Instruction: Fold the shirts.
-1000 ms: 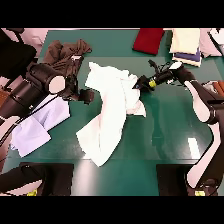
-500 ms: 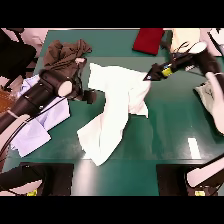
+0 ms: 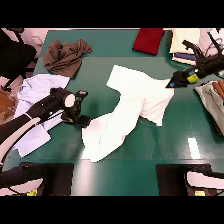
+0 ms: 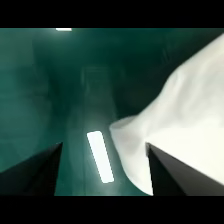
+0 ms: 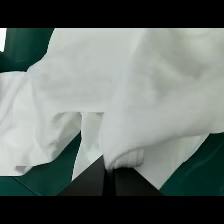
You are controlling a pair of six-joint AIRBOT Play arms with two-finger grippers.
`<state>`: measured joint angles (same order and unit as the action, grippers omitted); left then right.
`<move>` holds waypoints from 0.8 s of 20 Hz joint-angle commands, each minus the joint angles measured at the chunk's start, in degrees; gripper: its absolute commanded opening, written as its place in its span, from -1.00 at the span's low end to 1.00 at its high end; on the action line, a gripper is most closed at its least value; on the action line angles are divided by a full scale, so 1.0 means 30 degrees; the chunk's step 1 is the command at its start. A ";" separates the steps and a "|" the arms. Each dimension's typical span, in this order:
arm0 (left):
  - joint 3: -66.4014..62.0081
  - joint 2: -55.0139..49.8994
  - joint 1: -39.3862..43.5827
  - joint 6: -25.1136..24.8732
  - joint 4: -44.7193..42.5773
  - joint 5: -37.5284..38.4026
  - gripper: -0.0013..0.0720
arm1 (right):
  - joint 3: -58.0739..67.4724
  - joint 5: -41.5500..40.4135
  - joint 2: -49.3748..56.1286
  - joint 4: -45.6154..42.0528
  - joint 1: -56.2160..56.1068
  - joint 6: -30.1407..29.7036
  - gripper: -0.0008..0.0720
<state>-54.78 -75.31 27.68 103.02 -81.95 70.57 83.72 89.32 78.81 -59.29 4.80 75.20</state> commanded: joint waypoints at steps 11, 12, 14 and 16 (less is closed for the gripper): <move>-0.1348 -0.0619 -0.2637 -0.5428 0.7300 -0.2463 -0.91 | -0.3279 -0.2127 -0.3687 -0.0189 0.2033 -0.0736 -0.91; -0.2776 0.0080 -0.3308 -0.4554 0.6397 -0.2681 -0.91 | -0.3279 -0.2863 -0.4510 -0.0117 0.2943 -0.0729 -0.91; -0.6207 0.1945 -0.4845 -0.2149 0.3461 -0.3803 -0.91 | -0.3279 -0.4881 -0.6543 0.0379 0.5049 -0.0736 -0.91; -0.9551 0.3526 -0.5938 0.0000 0.0685 -0.5268 -0.91 | -0.3279 -0.6404 -0.8517 0.2157 0.7002 -0.0925 -0.91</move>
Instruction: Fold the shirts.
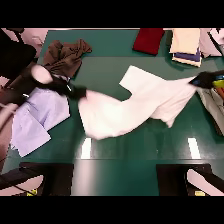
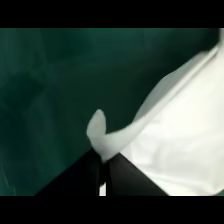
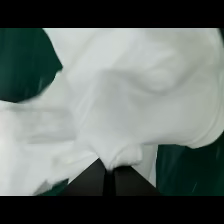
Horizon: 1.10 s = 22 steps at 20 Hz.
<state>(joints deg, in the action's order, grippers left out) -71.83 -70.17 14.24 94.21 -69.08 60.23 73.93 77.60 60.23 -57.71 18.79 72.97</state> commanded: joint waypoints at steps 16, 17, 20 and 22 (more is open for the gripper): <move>-1.6160 0.3016 -0.1056 0.1239 -0.2900 0.4342 -0.91 | 0.9398 -0.0131 -0.8204 -0.2390 0.1705 0.2572 -0.91; -1.5380 0.2994 -0.1056 0.1086 -0.2900 0.4022 -0.91 | 0.9165 0.0911 -0.7497 -0.2062 0.1705 0.2623 -0.90; -1.2065 0.2106 -0.1056 0.0925 -0.2892 0.3228 -0.91 | 0.6266 0.3847 -0.5013 -0.0692 0.1705 0.2652 -0.91; -1.0622 0.0546 -0.1056 0.0670 -0.2608 0.3002 -0.91 | 0.3213 0.4262 -0.3563 -0.0678 0.1705 0.2565 -0.91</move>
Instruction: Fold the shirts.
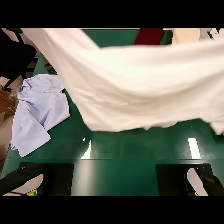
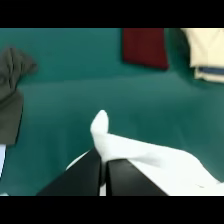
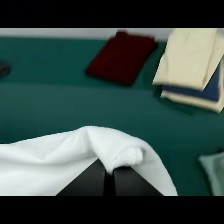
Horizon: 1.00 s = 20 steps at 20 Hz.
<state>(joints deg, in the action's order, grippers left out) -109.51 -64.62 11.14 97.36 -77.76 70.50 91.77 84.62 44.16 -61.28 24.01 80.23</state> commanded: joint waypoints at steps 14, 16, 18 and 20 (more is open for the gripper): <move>0.3417 -1.1708 -0.0619 -0.2084 0.3162 0.3781 1.00 | -1.2684 -0.2652 0.6819 -0.0102 0.0357 -0.2412 -0.91; 0.5297 -1.1322 -0.0634 -0.2135 0.4452 0.5632 0.82 | -1.2684 -0.2907 0.6652 -0.0080 0.0357 -0.2404 -0.91; 0.8582 -0.9974 -0.0627 -0.2565 0.7016 0.5231 0.81 | -1.2684 -0.2863 0.6645 -0.0073 0.0357 -0.2412 -0.91; 1.2058 -0.8575 -0.0627 -0.2812 0.7570 0.4065 0.81 | -1.2684 -0.2878 0.6645 -0.0066 0.0393 -0.2477 -0.91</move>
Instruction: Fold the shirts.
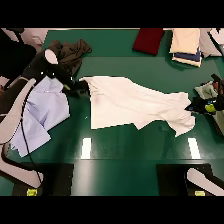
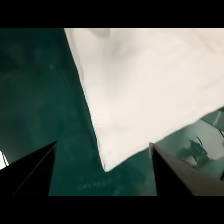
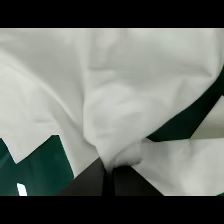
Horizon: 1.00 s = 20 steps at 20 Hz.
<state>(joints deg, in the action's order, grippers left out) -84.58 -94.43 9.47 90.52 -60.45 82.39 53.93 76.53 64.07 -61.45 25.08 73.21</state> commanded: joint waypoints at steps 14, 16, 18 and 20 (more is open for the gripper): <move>1.3886 0.5588 0.0925 -0.3694 0.5559 -0.8706 0.81 | -0.0073 -0.0342 -0.1807 0.0583 -0.0372 0.0095 -0.91; 1.3886 0.5588 0.2324 -0.3694 0.5559 -0.9413 0.56 | -0.0073 -0.0321 -0.2259 0.0590 0.0168 0.0095 -0.91; 1.3886 0.5588 0.3614 -0.3184 0.5581 -1.1140 0.50 | -0.0073 -0.0109 -0.2514 0.0590 0.0699 0.0095 -0.91; 1.3872 0.5588 0.4357 -0.2302 0.5595 -1.2917 0.50 | -0.0073 0.0510 -0.2608 0.0583 0.1115 0.0073 -0.91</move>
<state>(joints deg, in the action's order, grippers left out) -43.29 -77.58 18.83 80.93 -42.37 51.99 53.71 76.38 57.25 -59.72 26.76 73.38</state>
